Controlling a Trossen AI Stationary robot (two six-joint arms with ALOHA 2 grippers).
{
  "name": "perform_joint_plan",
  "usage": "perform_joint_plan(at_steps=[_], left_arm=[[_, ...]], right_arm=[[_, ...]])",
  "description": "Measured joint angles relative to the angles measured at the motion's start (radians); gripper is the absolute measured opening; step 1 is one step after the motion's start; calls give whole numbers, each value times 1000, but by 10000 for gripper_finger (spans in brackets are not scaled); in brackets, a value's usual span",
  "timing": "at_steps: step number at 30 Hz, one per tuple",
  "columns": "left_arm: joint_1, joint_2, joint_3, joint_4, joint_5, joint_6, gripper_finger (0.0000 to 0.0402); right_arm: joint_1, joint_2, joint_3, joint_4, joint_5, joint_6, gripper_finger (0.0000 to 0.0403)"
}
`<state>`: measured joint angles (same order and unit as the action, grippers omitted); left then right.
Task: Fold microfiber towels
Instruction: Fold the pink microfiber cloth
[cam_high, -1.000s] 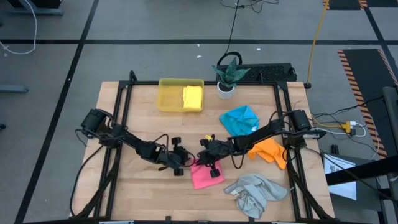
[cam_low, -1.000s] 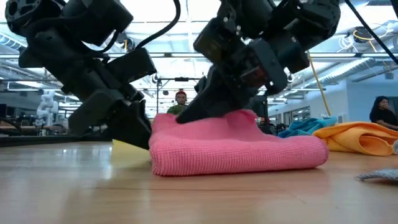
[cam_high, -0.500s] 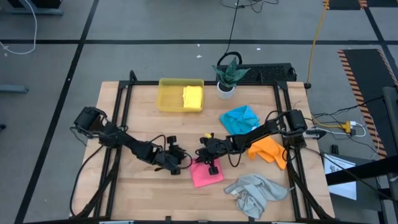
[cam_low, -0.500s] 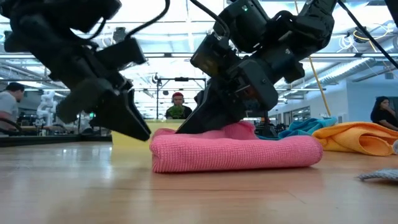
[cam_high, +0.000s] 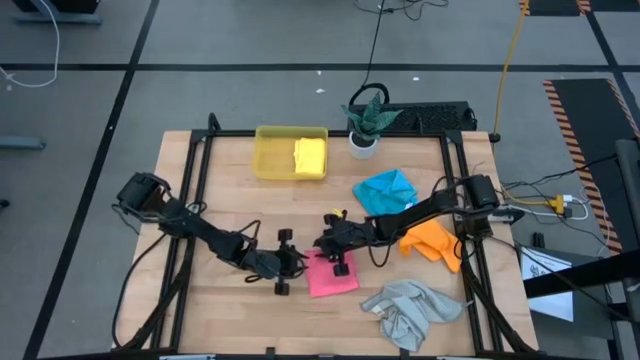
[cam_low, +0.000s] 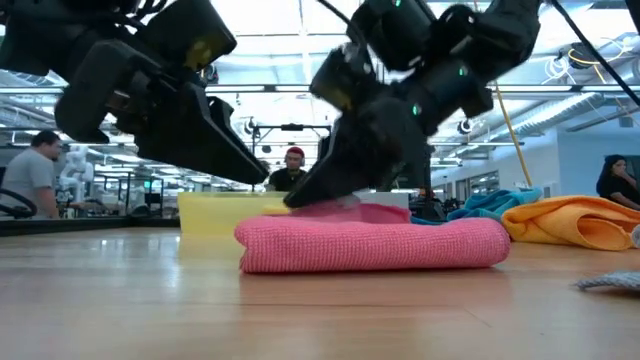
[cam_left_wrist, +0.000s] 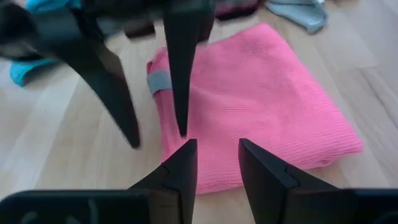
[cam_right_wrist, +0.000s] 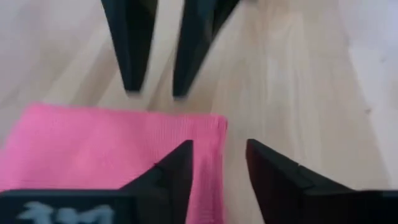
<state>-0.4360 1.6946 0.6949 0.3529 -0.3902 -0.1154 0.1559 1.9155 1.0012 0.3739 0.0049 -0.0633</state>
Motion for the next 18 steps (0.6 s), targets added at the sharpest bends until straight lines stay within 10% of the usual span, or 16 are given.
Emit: perform_joint_plan(at_steps=[8,18], left_arm=[[36,64,0,60,-21,-12,117],[83,68,0,3,-35,-91,117]], right_arm=[[43,-154,0,-182,161,105,166],[164,-159,-175,-71,265,301,94]])
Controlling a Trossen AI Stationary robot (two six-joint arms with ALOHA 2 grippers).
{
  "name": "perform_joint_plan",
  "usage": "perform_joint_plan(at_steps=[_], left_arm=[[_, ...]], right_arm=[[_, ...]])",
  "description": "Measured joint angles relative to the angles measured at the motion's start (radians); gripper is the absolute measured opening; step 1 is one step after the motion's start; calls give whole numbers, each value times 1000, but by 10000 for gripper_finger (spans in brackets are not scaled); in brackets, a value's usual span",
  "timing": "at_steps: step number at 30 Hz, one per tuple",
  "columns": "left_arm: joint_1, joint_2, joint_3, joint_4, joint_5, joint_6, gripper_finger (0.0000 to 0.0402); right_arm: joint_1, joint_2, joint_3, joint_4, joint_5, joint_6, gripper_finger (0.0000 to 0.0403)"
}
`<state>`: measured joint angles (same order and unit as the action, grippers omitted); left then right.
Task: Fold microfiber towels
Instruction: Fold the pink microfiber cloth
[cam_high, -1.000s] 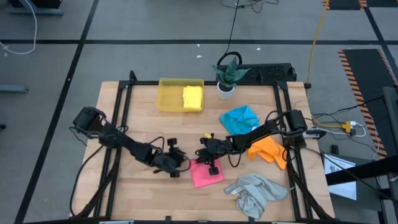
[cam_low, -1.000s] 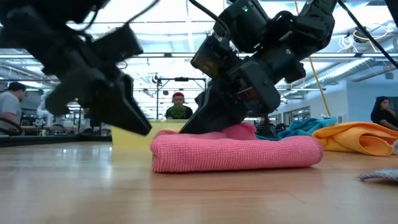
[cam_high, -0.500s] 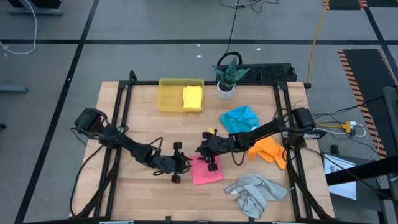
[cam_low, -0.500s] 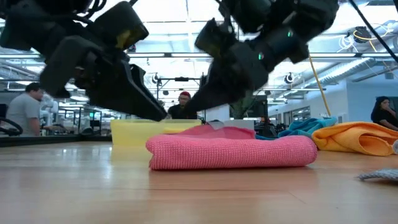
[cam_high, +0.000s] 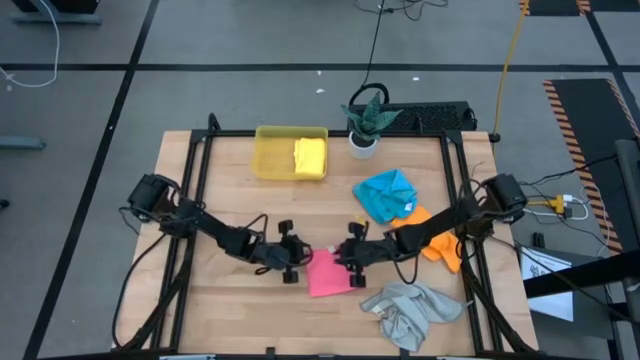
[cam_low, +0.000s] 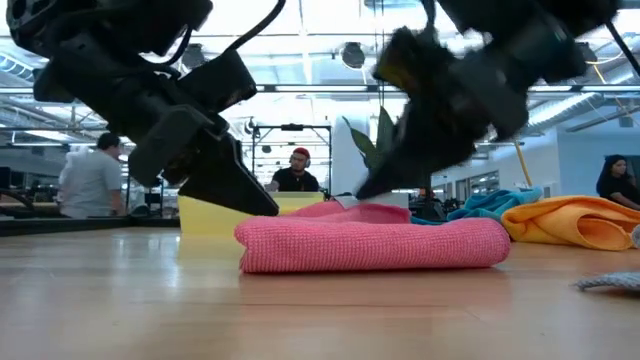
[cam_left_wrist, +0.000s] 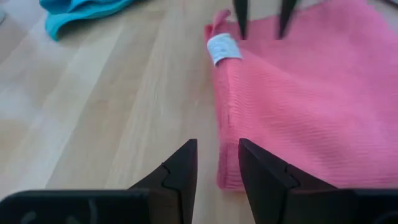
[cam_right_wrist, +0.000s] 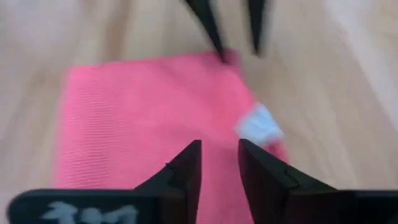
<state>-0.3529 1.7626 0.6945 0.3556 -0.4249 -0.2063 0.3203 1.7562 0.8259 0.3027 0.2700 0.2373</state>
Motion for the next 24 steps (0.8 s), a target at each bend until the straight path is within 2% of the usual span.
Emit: perform_joint_plan(at_steps=[3,8,13,18,19,21,24], left_arm=[[12,0,0,-25,-3,-14,117],[27,0,0,-69,-55,-36,117],[20,-12,0,-91,-133,-43,117],[-18,-60,1,-10,-144,-35,117],[-27,-63,1,13,-140,-26,117],[-35,-63,1,69,-69,8,117],[-31,-44,1,113,33,30,117]], right_arm=[[2,9,-99,135,86,76,69],[2,4,-204,223,99,137,39],[12,-28,-215,232,99,139,18],[33,-55,-215,365,95,94,3],[39,-55,-214,389,94,85,2],[50,-51,-213,419,85,75,2],[62,-45,-213,376,69,81,1]])
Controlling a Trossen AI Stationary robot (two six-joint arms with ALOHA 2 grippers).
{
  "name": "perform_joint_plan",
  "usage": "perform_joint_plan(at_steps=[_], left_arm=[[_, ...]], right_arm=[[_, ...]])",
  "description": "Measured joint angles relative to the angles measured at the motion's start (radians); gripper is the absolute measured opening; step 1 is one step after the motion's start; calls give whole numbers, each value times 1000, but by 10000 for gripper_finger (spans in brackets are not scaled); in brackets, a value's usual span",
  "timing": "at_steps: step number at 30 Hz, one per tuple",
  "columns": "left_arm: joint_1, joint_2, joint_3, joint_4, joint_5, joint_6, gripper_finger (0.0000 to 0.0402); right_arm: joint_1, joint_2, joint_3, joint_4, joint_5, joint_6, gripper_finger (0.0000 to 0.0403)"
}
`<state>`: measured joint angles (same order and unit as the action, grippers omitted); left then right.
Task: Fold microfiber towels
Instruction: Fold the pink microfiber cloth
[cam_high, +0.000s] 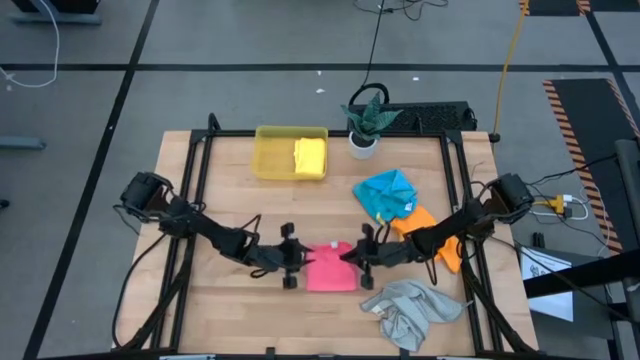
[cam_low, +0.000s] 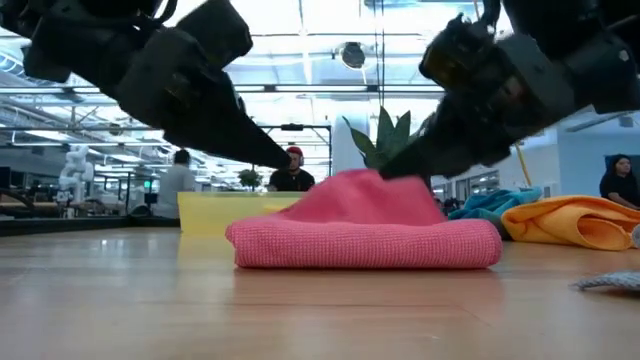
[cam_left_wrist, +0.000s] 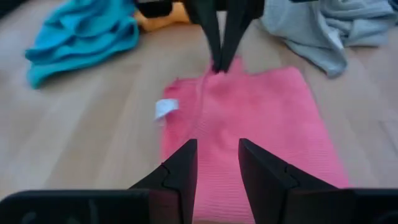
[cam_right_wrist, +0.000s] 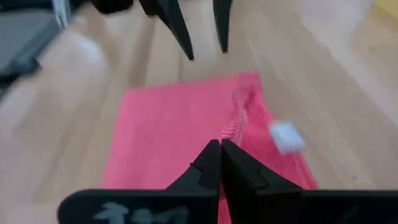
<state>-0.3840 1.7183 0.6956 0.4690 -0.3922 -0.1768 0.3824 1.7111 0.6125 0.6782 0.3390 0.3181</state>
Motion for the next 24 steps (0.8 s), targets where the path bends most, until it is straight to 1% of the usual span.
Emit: perform_joint_plan(at_steps=[3,6,8,13,17,24], left_arm=[[6,22,-1,-3,-1,0,117],[18,54,0,-5,0,-2,117],[29,77,-3,-1,0,-5,117],[51,99,-1,-5,-1,-21,117],[57,102,-2,-20,-6,-35,117],[54,100,0,-52,-19,-51,117]], right_arm=[[8,-4,0,-63,34,8,1],[12,-36,-1,-131,76,26,1],[12,-61,-1,-162,81,23,1],[12,-144,-1,-204,84,-70,7],[12,-189,0,-202,130,-87,31],[-2,-175,-8,-214,132,-57,96]])
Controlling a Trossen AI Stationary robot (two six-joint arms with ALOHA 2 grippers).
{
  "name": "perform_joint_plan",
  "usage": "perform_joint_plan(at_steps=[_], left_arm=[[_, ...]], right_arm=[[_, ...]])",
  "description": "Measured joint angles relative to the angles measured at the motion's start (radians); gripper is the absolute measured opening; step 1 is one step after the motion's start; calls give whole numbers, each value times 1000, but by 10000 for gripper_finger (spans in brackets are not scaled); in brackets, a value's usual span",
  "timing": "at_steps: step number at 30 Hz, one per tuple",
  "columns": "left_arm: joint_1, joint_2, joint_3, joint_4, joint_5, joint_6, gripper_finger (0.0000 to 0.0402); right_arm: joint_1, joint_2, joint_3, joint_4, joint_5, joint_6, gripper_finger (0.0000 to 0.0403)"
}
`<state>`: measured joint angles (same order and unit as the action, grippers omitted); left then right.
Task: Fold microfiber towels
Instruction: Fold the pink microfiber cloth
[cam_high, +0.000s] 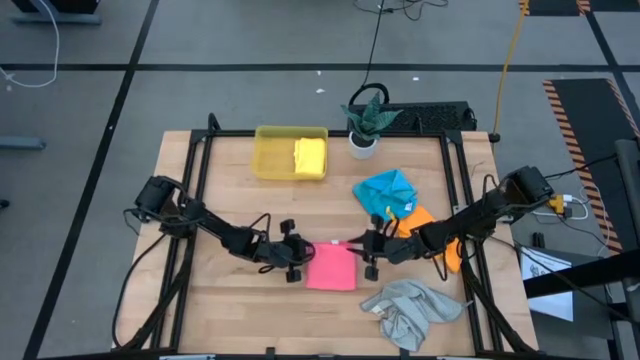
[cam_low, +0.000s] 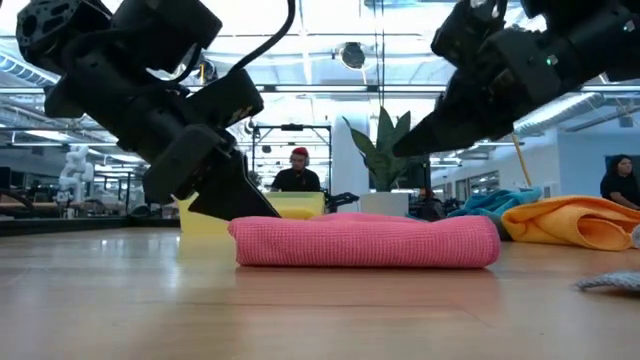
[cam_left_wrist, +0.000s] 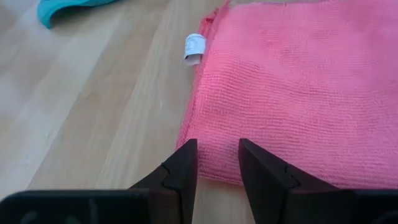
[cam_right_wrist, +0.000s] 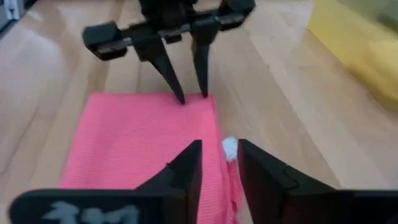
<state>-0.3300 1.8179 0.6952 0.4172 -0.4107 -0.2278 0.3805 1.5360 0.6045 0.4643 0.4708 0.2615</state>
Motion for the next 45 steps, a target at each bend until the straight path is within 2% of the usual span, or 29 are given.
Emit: perform_joint_plan(at_steps=[3,8,15,19,25,32,34,40,45], left_arm=[[-10,-22,-1,-11,-25,-19,117],[-26,-61,8,10,-33,-17,117],[-6,-21,11,58,17,-1,117],[22,24,9,21,17,-17,117],[43,10,9,-89,-18,-85,117],[-2,-49,15,-89,-38,-74,117],[-11,-56,17,-35,-45,-62,117],[10,-28,19,35,-35,-18,117],[47,5,17,-51,-37,-58,117]], right_arm=[[0,0,-12,6,-30,10,113],[-1,33,-37,97,-214,7,110],[-34,231,-38,320,-213,8,42],[-66,287,-38,323,-209,39,5],[-72,261,-38,215,-108,64,5],[-38,187,-37,246,-105,27,1],[-31,187,-37,274,-105,15,1],[-61,258,-35,321,-107,39,1],[-101,317,-26,314,-93,53,0]])
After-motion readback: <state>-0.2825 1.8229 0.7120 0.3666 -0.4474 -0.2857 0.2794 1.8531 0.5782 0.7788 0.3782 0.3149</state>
